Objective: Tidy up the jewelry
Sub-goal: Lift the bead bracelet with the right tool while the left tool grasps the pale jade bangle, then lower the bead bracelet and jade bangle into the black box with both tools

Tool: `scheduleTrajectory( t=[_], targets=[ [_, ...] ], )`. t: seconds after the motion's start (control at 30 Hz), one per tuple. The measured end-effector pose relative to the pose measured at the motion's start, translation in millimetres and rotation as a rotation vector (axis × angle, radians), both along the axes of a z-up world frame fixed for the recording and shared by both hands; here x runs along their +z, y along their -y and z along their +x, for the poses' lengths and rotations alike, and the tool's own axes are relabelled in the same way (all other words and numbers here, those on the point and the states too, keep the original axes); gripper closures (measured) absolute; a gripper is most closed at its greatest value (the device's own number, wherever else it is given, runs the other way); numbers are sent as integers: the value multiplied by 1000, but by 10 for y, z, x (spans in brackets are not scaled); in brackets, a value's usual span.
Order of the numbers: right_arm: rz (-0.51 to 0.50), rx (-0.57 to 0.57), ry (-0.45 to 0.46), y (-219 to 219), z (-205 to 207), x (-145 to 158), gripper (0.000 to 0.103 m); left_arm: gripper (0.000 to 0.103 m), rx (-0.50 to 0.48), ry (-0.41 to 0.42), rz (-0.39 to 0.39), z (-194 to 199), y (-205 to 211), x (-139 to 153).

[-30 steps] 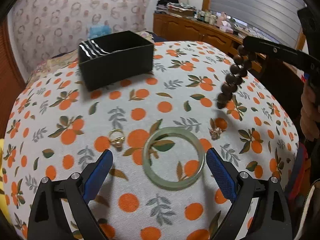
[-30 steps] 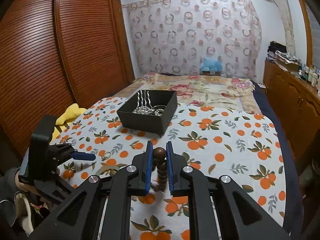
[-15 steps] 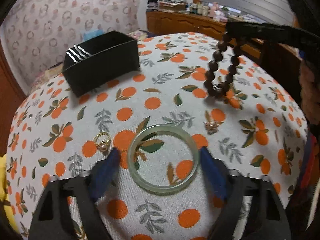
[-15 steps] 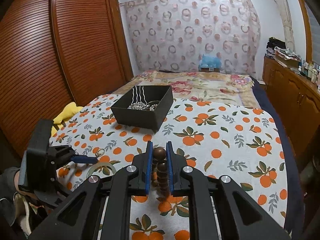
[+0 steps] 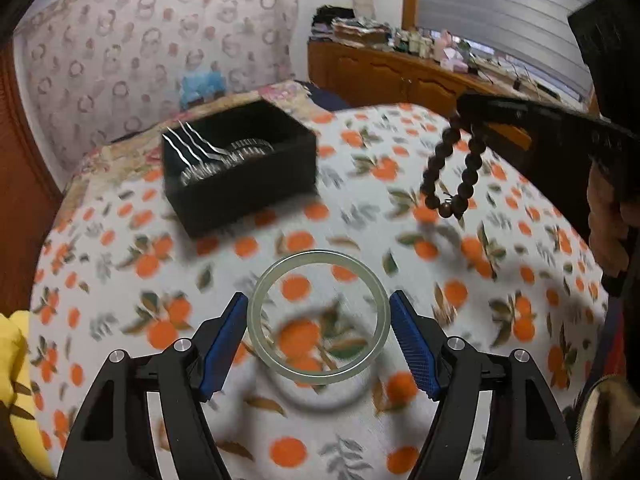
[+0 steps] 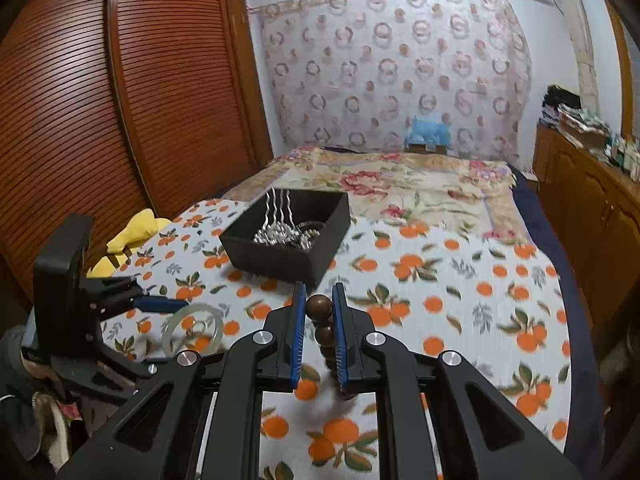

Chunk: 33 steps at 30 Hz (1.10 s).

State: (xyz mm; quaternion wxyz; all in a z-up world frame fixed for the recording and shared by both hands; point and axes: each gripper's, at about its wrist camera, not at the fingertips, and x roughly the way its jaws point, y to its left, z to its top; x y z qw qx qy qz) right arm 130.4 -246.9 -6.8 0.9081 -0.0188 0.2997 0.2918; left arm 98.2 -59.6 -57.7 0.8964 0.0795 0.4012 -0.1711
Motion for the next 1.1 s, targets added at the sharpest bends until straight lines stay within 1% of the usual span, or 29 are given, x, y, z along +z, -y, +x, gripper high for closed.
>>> scheduleTrajectory(
  t=[0.3, 0.53, 0.67, 0.9, 1.1],
  targets=[
    [-1, 59, 44, -208, 287, 268, 88, 34, 61, 57, -34, 349, -213, 305],
    [-19, 92, 74, -426, 544, 431, 88, 34, 89, 87, -47, 555, -340, 455],
    [-44, 109, 114, -578, 643, 522, 88, 34, 102, 100, -45, 648, -411, 506],
    [-54, 137, 133, -816, 894, 598, 88, 34, 141, 121, -56, 807, -559, 564],
    [-73, 145, 117, -982, 1112, 529, 88, 34, 162, 129, -55, 934, -634, 587]
  ],
)
